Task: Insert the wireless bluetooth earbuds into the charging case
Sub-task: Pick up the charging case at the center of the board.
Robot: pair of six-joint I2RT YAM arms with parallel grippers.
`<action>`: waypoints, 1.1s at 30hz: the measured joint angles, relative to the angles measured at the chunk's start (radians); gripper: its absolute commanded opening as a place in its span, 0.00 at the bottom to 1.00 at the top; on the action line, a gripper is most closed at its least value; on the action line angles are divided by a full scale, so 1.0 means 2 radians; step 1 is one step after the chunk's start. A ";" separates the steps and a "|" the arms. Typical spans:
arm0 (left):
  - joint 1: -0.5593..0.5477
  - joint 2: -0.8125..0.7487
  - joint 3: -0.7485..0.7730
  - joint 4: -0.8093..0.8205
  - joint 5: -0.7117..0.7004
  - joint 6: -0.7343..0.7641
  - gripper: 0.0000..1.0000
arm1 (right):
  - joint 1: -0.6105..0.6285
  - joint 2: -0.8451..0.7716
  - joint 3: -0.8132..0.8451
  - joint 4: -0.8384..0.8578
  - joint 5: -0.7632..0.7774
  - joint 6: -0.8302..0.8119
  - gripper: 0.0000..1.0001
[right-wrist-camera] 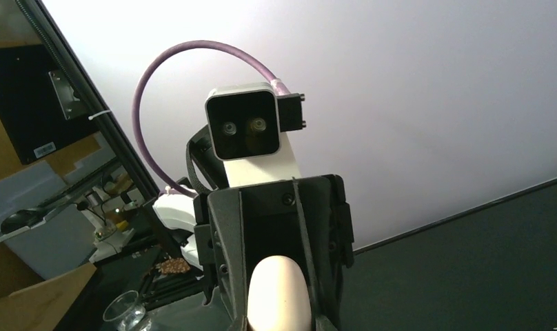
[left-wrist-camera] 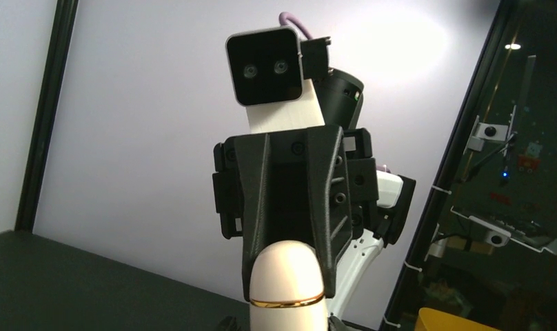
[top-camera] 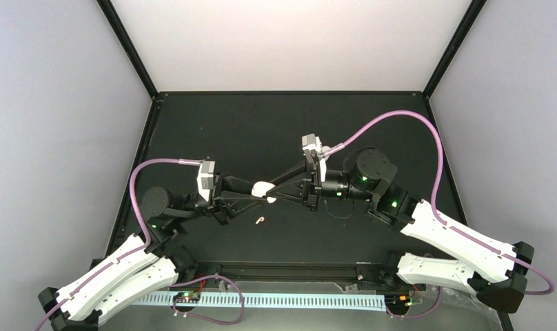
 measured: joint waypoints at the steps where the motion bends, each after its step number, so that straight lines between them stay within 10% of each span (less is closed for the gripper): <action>1: 0.000 0.003 0.000 0.000 0.000 0.000 0.34 | 0.000 0.000 0.000 0.000 0.001 0.000 0.13; 18: 0.000 0.011 0.000 0.000 0.006 -0.002 0.35 | 0.000 0.000 0.000 -0.004 0.003 -0.012 0.13; 27: 0.000 0.011 0.000 0.000 0.013 -0.006 0.04 | 0.000 0.000 0.000 -0.006 0.002 -0.016 0.14; 33: 0.000 0.011 0.001 0.000 0.016 -0.005 0.02 | 0.000 0.000 0.000 -0.007 0.002 -0.024 0.33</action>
